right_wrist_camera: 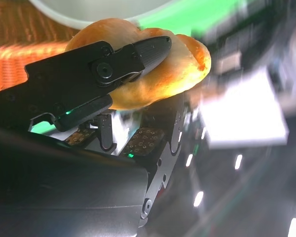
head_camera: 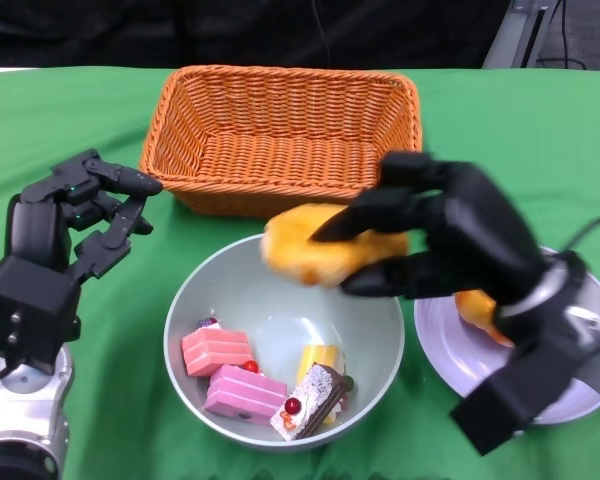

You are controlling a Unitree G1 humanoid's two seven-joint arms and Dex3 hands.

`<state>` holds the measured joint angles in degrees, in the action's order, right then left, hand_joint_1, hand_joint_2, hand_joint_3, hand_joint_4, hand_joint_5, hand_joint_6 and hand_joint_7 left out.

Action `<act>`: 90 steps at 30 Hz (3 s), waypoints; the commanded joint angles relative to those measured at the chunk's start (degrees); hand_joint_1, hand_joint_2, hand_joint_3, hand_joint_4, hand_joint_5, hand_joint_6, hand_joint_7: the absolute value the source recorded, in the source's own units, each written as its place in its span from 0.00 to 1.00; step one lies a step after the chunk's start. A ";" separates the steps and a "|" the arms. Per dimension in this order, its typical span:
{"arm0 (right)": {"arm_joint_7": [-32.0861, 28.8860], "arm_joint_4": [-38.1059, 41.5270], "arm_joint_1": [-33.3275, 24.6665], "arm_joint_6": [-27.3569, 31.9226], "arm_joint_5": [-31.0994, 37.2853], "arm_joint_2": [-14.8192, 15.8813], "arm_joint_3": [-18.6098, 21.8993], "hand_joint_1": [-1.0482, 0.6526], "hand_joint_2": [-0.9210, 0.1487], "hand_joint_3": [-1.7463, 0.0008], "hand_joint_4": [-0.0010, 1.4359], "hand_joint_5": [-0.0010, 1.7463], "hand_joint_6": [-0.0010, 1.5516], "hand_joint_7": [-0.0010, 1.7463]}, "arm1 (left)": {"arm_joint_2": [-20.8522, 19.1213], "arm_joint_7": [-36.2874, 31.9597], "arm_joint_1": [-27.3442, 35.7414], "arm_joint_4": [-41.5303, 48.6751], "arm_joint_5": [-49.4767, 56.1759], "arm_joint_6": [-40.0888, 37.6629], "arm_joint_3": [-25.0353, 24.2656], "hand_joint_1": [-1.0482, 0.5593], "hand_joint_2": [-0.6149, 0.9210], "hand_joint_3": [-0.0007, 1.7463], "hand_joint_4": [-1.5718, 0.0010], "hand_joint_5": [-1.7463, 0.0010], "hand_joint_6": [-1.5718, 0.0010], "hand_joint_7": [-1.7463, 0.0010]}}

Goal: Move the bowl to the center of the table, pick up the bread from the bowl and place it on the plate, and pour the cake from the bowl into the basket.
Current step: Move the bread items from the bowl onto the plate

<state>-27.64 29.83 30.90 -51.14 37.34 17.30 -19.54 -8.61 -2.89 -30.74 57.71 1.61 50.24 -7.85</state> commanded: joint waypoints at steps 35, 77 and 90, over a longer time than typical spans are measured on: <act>-16.97 5.47 -12.80 7.83 3.09 2.52 14.27 0.59 0.45 0.47 0.56 0.93 0.56 0.57 | -2.42 5.63 -0.64 2.45 -2.40 -0.04 -1.83 0.58 0.97 0.25 0.46 0.25 0.41 0.49; -17.88 26.22 -7.02 9.34 -0.31 1.48 6.36 0.61 0.23 0.74 0.61 0.77 0.67 0.32 | -2.85 5.65 0.20 1.54 -1.57 0.56 -1.40 0.57 0.97 0.26 0.46 0.24 0.42 0.49; -12.46 19.88 -9.82 14.83 -1.72 1.78 5.92 0.55 0.09 0.95 0.56 0.48 0.67 0.11 | -2.89 6.43 0.05 2.13 -2.16 0.72 -1.67 0.58 0.97 0.27 0.46 0.24 0.42 0.49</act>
<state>-41.60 50.65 22.46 -37.29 36.14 18.64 -13.41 -10.34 3.20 -30.74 59.70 -0.07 50.33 -9.14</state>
